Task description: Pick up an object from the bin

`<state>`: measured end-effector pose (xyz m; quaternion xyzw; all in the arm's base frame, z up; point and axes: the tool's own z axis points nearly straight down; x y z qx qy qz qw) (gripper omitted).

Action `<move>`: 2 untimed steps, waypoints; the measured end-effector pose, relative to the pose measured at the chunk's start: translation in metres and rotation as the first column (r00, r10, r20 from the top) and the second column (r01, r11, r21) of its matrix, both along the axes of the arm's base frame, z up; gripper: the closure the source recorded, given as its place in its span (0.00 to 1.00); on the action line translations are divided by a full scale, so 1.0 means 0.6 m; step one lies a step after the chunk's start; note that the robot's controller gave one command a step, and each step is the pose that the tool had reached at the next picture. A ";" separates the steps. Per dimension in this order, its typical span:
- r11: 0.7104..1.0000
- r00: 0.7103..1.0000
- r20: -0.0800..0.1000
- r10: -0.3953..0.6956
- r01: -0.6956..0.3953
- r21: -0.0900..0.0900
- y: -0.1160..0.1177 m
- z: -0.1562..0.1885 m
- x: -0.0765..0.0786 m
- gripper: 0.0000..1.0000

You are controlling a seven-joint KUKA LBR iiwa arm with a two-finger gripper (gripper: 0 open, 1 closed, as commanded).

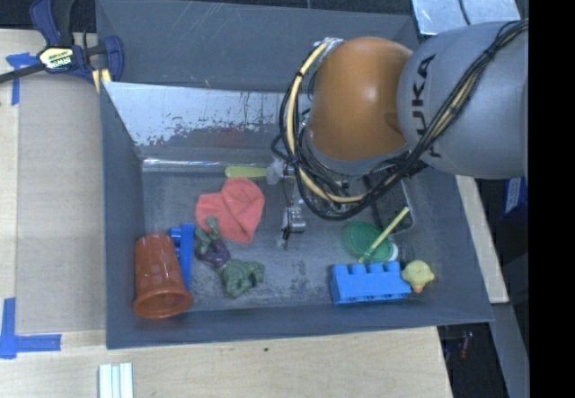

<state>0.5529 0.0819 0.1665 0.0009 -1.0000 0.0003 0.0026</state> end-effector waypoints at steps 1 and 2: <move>1.000 1.000 0.008 -0.002 0.002 0.001 0.000 0.007 0.003 0.00; 0.996 0.996 0.014 -0.088 0.088 0.003 0.015 -0.020 0.010 0.00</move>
Offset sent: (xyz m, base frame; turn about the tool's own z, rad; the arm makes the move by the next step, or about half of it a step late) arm 0.0095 0.0460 -0.0723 0.2998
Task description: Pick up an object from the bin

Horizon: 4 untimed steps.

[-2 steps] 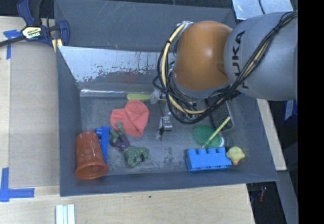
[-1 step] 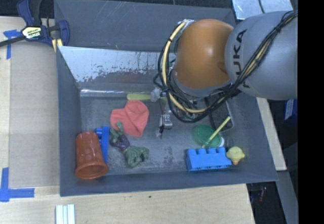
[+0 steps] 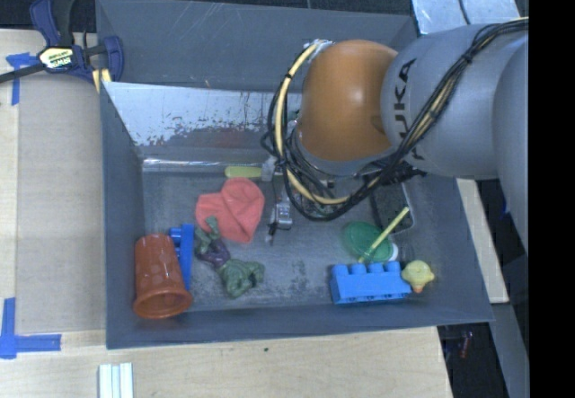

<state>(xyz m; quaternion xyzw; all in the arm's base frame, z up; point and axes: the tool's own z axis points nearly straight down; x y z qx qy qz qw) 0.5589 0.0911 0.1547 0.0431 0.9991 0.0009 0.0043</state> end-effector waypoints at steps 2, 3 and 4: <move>0.965 0.965 -0.002 0.261 -0.261 -0.002 0.016 -0.078 0.027 0.00; 0.988 0.988 -0.001 0.152 -0.152 -0.001 0.040 -0.092 0.051 0.00; 0.959 0.959 0.002 0.283 -0.283 -0.002 0.044 -0.104 0.079 0.00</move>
Offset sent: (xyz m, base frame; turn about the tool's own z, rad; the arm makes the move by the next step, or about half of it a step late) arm 0.0371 0.0300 -0.0733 0.1586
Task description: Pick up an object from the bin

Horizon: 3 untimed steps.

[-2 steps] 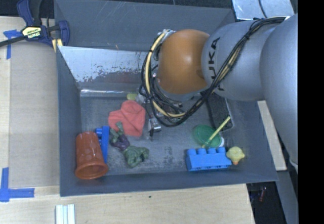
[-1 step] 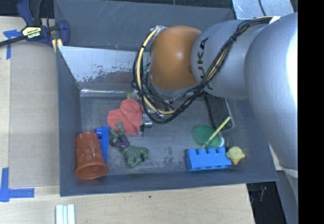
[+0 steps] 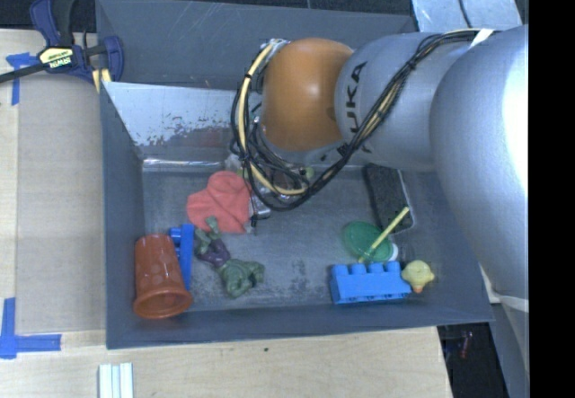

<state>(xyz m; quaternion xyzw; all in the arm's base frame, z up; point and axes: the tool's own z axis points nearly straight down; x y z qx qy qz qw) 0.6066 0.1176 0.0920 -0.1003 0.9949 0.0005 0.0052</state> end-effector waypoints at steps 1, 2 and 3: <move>1.000 1.000 0.002 -0.012 0.012 0.001 0.023 -0.028 -0.005 1.00; 1.000 1.000 0.002 -0.013 0.013 0.001 0.023 -0.028 -0.005 1.00; 1.000 1.000 -0.002 -0.010 0.010 0.000 0.055 0.082 -0.032 1.00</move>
Offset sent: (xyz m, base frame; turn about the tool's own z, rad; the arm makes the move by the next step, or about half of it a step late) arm 0.0000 0.0000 0.0000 0.0000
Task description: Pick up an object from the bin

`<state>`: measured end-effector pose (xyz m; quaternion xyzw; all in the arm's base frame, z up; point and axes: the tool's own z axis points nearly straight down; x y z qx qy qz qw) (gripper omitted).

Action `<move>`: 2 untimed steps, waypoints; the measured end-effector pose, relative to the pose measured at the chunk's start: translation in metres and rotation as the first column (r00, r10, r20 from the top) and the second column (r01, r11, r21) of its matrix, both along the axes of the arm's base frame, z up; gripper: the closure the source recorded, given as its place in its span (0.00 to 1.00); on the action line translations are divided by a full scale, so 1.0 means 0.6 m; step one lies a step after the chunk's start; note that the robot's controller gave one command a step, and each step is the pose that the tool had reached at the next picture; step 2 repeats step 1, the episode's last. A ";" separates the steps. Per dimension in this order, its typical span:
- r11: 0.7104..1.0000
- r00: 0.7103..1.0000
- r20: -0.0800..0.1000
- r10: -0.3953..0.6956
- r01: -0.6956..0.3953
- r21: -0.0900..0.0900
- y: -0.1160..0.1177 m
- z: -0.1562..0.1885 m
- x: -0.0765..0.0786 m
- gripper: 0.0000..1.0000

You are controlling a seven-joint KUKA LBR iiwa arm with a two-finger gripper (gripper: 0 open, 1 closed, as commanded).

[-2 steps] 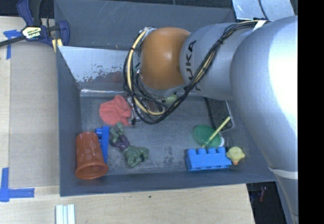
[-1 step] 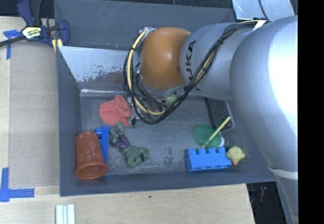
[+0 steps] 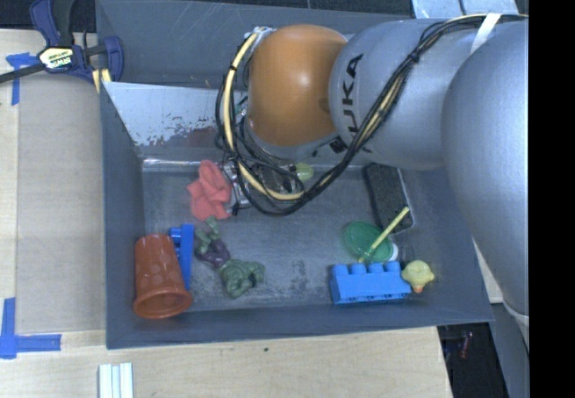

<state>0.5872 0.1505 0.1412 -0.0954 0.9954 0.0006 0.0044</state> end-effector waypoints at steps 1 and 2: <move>0.995 0.995 0.001 0.096 -0.096 -0.001 0.006 0.128 0.022 1.00; 0.995 0.995 0.001 0.096 -0.096 -0.001 0.006 0.128 0.022 1.00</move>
Offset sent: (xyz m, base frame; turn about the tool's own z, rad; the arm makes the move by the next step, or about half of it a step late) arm -0.0158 0.0484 0.1898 -0.0755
